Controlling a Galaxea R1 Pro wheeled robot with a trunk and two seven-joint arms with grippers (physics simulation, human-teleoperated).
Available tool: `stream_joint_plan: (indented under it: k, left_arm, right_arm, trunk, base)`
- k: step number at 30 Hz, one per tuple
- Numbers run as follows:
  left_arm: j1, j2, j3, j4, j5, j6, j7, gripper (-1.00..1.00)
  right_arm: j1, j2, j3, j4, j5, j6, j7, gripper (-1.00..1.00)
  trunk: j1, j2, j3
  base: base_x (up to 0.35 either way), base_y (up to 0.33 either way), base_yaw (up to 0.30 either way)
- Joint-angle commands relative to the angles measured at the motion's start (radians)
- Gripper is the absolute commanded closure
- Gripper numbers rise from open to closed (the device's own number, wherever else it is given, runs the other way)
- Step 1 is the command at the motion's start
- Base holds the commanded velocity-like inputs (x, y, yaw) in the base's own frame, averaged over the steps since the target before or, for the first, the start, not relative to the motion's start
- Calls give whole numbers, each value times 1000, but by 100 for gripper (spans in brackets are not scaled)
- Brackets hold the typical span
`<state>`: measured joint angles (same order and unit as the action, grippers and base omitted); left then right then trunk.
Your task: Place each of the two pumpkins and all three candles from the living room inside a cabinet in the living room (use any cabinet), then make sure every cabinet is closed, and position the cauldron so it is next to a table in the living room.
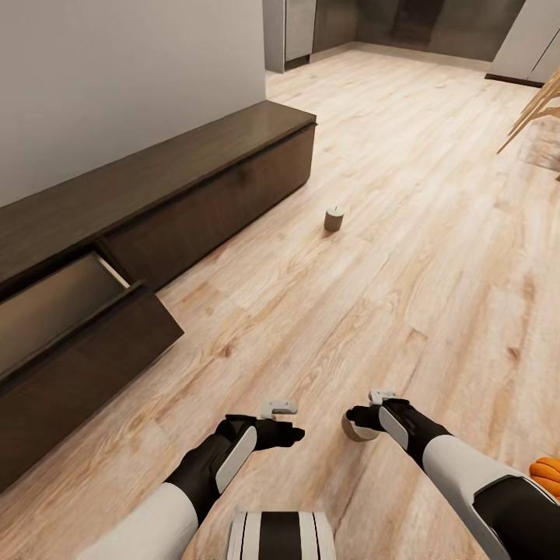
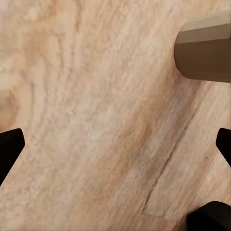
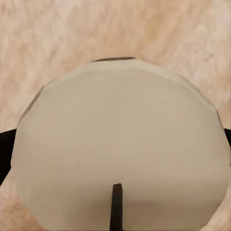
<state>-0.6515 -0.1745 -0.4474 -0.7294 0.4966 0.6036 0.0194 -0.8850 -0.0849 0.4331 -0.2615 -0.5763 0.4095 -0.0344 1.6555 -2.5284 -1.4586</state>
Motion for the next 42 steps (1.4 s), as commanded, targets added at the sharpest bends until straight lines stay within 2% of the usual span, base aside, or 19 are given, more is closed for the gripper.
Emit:
stream_joint_plan:
  k: [1,8,12,13,29,42]
  left_arm:
    - [0,0,-1,-1,4,4,2,-100]
    - [0,0,-1,-1,4,4,2,-100]
    - [0,0,-1,-1,4,4,2,-100]
    - [0,0,-1,-1,4,4,2,-100]
    - [0,0,-1,-1,4,4,2,-100]
    - [0,0,1,-1,3,5,2,-100]
  right_arm:
    - [0,-1,7,-2,-7,5,-4,-100]
    - [0,-1,7,-2,-7,5,-6,-100]
    - [0,-1,10,-2,-8,5,-42,-100]
    - [0,-1,10,-3,-8,5,-48,100]
    - [0,-1,10,-4,-8,5,-56,100]
    - [0,-2,9,-4,-10,3,-65,100]
  trunk:
    - [0,0,-1]
    - [0,0,-1]
    - [0,0,-1]
    - [0,0,-1]
    - [0,0,-1]
    - [-6,3,50]
  base:
    - [0,0,0]
    - [0,0,0]
    - [0,0,0]
    - [0,0,0]
    - [0,0,0]
    - [0,0,0]
